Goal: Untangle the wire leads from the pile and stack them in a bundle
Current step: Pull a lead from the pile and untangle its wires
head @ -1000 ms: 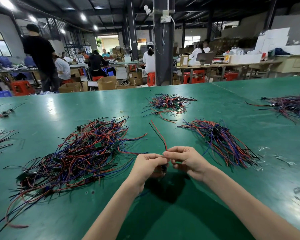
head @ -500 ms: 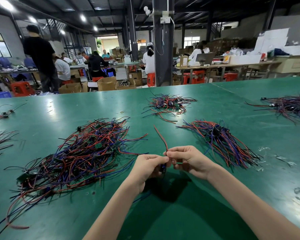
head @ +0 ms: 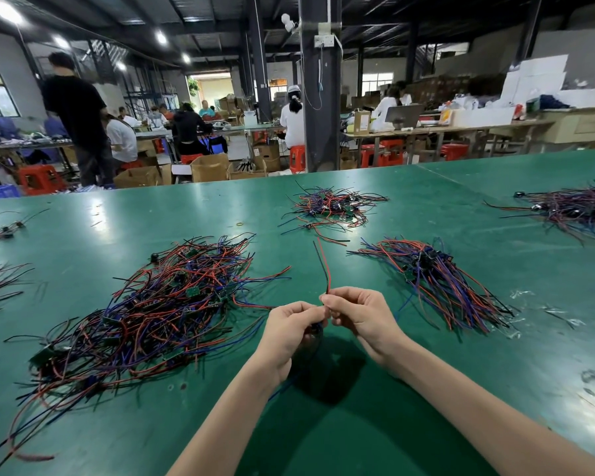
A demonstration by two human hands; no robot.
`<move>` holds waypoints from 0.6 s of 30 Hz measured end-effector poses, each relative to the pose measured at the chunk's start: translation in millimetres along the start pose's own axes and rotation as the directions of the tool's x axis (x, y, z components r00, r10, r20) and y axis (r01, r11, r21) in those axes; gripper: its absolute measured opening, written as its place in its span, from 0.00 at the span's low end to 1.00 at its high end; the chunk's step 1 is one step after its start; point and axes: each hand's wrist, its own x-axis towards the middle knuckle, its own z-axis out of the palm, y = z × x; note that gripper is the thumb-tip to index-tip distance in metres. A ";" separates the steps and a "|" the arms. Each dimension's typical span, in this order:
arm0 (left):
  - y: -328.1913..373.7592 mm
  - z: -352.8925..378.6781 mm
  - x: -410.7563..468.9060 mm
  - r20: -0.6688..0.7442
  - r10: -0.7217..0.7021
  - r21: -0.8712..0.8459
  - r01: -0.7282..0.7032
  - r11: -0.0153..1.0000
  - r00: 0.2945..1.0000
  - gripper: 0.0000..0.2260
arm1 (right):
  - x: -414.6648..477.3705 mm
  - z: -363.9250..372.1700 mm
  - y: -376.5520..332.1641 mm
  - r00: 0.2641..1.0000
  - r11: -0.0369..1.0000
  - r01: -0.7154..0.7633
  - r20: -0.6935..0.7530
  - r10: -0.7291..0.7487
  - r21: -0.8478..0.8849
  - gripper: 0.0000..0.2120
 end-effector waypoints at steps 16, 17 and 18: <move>-0.9 1.5 4.4 0.044 -0.065 -0.062 0.067 0.996 0.997 0.11 | 12.6 -6.3 -3.6 0.989 0.990 0.070 -0.119 -0.085 -0.126 0.06; -2.1 1.7 4.2 0.055 -0.062 -0.054 0.065 0.996 0.997 0.12 | 14.2 -8.3 -4.2 0.986 0.988 0.071 -0.140 -0.091 -0.137 0.07; -3.6 2.2 3.4 0.067 -0.059 -0.043 0.061 0.997 0.996 0.13 | 16.1 -10.9 -4.8 0.982 0.986 0.074 -0.160 -0.099 -0.153 0.07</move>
